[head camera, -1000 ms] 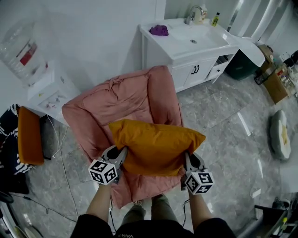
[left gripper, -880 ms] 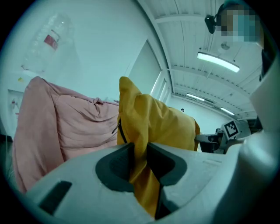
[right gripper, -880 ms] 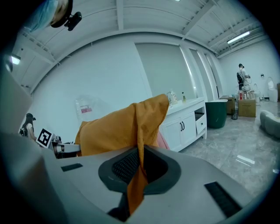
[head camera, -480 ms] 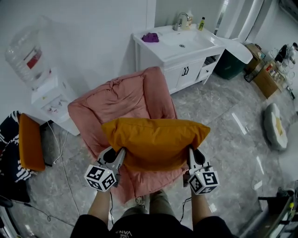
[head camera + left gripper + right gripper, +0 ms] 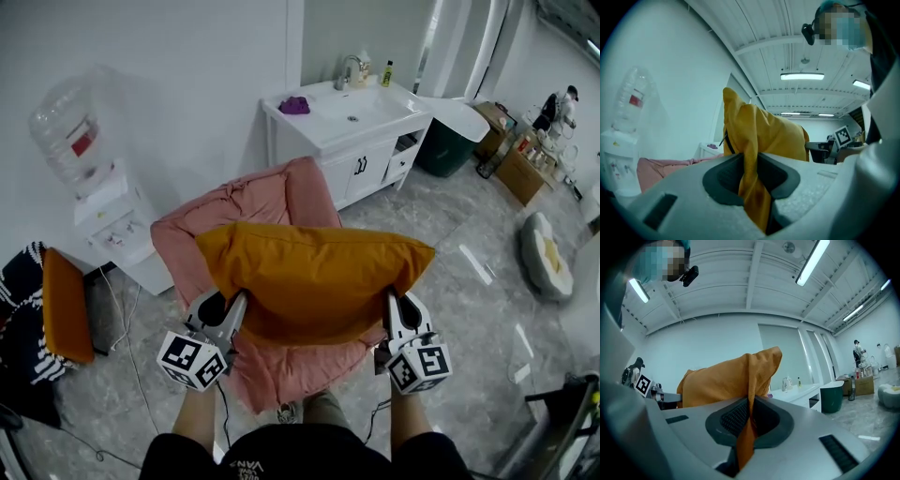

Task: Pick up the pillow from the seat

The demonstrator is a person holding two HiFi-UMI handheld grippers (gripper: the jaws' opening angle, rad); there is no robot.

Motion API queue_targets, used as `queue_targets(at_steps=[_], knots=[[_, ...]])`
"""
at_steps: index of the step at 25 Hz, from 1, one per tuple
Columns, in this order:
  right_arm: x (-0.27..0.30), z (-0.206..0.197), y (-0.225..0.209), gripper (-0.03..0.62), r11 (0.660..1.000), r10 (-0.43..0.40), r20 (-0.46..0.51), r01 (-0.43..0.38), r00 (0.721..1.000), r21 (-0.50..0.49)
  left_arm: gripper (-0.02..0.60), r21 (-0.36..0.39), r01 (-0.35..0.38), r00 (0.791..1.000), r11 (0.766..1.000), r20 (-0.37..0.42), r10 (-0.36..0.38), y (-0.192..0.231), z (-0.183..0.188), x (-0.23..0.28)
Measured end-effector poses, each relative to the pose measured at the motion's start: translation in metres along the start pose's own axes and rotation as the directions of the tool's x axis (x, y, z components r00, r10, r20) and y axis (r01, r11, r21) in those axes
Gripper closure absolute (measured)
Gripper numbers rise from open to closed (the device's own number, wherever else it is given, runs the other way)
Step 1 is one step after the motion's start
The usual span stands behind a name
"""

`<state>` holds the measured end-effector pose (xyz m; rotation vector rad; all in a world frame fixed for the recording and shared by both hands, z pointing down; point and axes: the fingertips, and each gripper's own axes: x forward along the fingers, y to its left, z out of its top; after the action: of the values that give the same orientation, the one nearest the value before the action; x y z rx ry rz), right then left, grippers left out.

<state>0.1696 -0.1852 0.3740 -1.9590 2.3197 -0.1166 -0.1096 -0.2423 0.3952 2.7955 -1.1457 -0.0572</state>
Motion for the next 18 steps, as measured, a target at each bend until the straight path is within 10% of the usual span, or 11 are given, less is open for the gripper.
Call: queue_targets(at_steps=[18], knots=[[-0.008, 0.124, 0.062, 0.571, 0.989, 0.114, 0.209, -0.091, 0.971, -0.118, 0.483, 0.1, -0.045, 0.984, 0.994, 0.178, 0.027, -0.002, 0.132, -0.05]])
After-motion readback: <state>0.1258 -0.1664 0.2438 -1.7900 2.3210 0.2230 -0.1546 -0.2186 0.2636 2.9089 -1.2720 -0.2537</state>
